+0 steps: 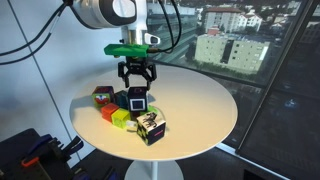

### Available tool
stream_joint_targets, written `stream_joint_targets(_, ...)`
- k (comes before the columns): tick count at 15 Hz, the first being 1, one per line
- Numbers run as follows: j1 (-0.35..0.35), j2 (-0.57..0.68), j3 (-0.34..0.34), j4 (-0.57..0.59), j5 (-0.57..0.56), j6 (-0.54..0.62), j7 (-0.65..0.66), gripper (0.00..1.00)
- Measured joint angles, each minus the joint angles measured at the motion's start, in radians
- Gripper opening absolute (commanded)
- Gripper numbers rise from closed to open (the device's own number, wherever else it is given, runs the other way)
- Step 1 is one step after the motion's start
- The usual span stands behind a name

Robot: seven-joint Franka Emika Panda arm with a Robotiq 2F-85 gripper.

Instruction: Put the black soft toy block on top of the far left soft toy block

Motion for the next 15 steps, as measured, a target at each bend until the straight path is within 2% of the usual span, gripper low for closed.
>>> stream_joint_targets(11,-0.002,0.032,0.0,0.001,0.0,0.023,-0.048,1.0)
stream_joint_targets(12,-0.002,0.036,0.0,0.001,0.0,0.026,-0.048,0.79)
stream_joint_targets(15,-0.002,0.043,0.001,0.001,0.0,0.029,-0.049,0.59)
